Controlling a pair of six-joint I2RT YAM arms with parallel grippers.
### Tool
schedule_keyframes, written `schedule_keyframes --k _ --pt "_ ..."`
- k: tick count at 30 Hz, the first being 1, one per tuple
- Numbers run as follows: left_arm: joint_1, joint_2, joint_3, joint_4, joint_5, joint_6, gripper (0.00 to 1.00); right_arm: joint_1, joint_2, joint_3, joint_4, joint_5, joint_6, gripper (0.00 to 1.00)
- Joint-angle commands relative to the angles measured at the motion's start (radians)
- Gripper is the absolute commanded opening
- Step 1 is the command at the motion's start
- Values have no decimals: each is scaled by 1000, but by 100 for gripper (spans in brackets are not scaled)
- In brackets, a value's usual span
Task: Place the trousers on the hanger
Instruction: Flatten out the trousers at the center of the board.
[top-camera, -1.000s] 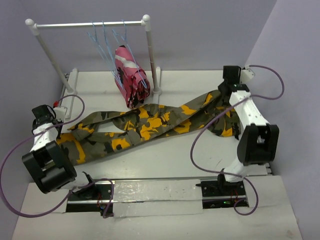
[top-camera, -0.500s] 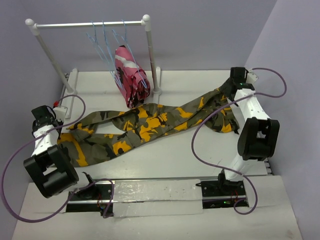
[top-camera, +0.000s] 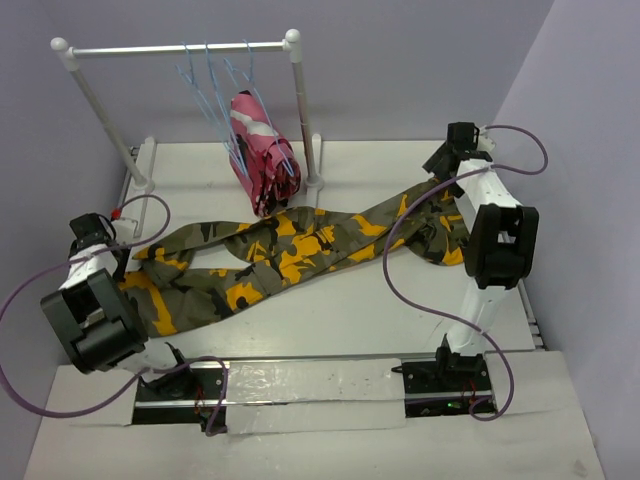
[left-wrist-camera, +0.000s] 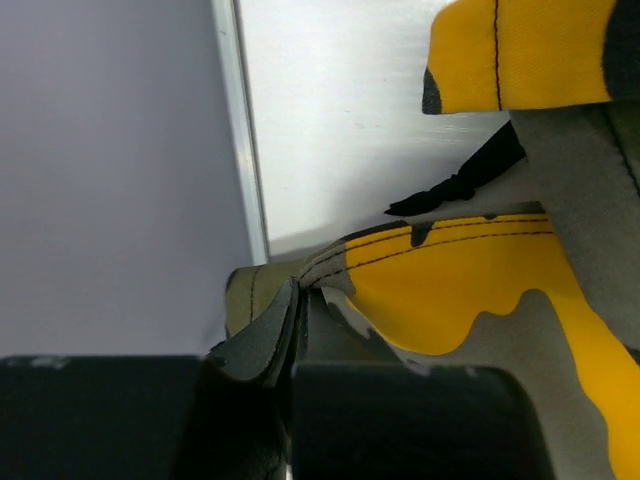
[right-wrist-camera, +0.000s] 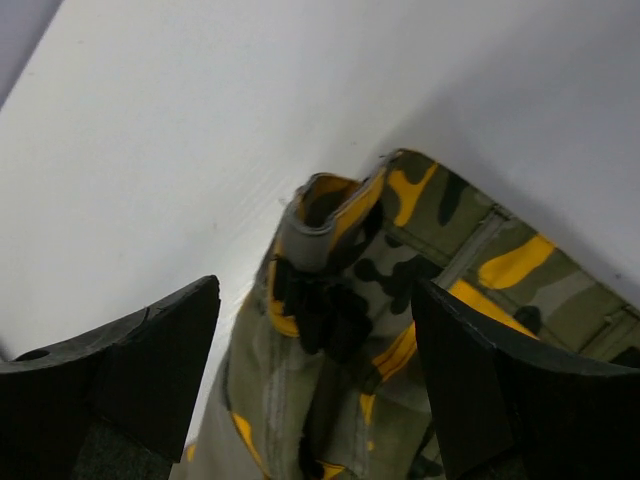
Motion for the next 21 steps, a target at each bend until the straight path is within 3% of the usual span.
schedule_keyframes --k 1,4,7,8,15,18,21 --pt "8 59 79 29 -8 -48 0 13 9 28 57 -57 39 79" --pt "8 77 90 30 -8 -67 10 17 70 44 41 -68 51 62" --pt "8 87 96 14 -3 -73 53 17 75 29 56 -57 44 11" --pt "8 87 103 1 -3 -75 58 17 68 25 57 -48 39 2" --pt "45 -22 126 -230 10 -111 73 14 -47 -51 100 -2 -16 0" --pt "99 -80 59 -348 42 -102 73 16 -109 -143 138 -30 -9 0" --pt "168 -115 -46 -330 25 -94 73 19 -159 -224 176 -35 -10 0"
